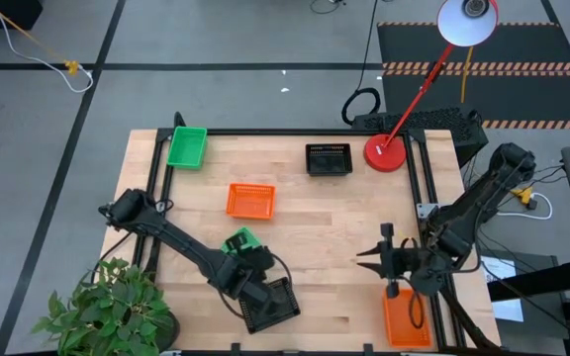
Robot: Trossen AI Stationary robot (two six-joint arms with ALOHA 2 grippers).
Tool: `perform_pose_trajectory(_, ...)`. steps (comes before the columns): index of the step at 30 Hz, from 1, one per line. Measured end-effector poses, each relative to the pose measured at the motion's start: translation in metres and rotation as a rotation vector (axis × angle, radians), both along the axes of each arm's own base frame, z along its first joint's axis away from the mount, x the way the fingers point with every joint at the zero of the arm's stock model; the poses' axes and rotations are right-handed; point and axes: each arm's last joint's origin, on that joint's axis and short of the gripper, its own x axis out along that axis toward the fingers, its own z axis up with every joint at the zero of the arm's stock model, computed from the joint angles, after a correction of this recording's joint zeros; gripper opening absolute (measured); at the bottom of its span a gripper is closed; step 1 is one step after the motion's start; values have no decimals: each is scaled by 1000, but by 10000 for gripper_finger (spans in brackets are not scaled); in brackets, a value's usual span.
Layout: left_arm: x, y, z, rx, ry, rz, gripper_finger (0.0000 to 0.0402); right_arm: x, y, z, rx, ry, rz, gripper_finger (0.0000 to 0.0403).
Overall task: Stack baskets by color
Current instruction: Stack the bottom green bin on top of the top green bin
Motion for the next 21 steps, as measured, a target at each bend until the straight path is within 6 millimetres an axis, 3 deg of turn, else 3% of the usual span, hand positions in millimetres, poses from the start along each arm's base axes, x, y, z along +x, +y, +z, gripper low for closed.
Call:
perform_pose_trajectory(12,-13,4,-27,-145,123,177,131,3,-7,-13,-10,40,13,96)
perform_pose_trajectory(21,-12,5,-29,-163,108,226,131,10,-9,-9,-36,15,44,96)
